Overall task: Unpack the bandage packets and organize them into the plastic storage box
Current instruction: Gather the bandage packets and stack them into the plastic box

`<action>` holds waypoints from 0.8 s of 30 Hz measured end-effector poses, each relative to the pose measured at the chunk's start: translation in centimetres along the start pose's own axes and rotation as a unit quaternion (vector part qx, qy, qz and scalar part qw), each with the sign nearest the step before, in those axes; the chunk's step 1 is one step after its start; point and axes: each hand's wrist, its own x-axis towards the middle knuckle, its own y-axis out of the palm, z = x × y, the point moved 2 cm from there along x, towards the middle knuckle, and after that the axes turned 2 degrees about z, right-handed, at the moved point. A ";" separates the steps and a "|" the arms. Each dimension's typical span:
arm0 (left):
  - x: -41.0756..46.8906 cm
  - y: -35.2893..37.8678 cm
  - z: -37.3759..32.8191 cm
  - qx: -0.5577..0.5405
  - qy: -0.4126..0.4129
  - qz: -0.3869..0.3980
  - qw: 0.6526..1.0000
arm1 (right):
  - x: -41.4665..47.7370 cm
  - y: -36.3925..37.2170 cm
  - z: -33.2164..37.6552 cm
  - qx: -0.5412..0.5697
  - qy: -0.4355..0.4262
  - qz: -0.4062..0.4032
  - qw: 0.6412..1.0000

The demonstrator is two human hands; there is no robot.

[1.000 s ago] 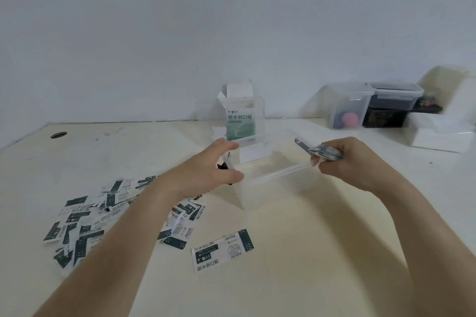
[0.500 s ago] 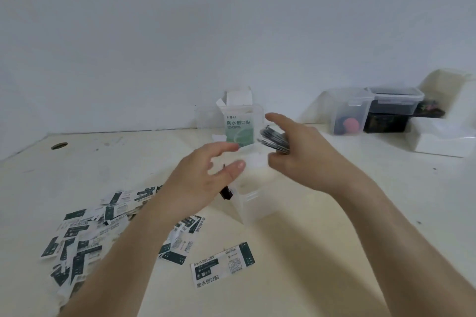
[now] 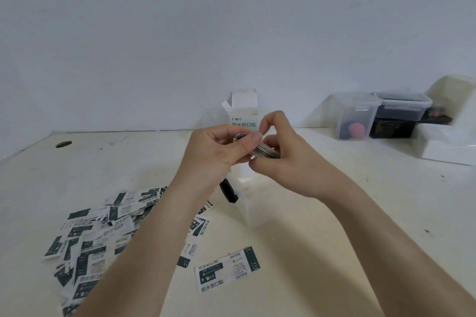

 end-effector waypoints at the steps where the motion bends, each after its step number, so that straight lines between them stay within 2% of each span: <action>1: 0.1 -0.1 -0.1 0.009 -0.004 0.006 1.000 | -0.1 -0.3 0.0 0.024 0.011 0.014 1.000; 5: 0.9 -0.8 -0.5 0.057 -0.024 0.023 0.998 | -0.2 -1.7 0.0 0.096 0.018 0.072 0.993; 12: 1.5 -0.6 -0.6 0.110 -0.054 0.029 0.992 | 0.6 -2.3 -0.5 0.067 0.060 0.151 0.985; 16: 1.6 -0.6 -0.4 0.108 -0.055 0.001 0.993 | 1.0 -2.2 -0.7 0.075 0.073 0.148 0.983; 19: 1.5 -0.4 -0.5 0.074 -0.051 0.005 0.996 | 1.3 -1.8 -1.2 0.151 0.075 0.127 0.977; 21: 1.2 -0.4 -0.5 0.074 -0.044 0.040 0.995 | 1.4 -1.5 -1.9 0.234 0.078 0.108 0.963; 24: 0.1 -0.5 -0.3 0.221 -0.007 0.115 0.968 | 1.6 -1.3 -3.0 0.319 0.089 0.089 0.939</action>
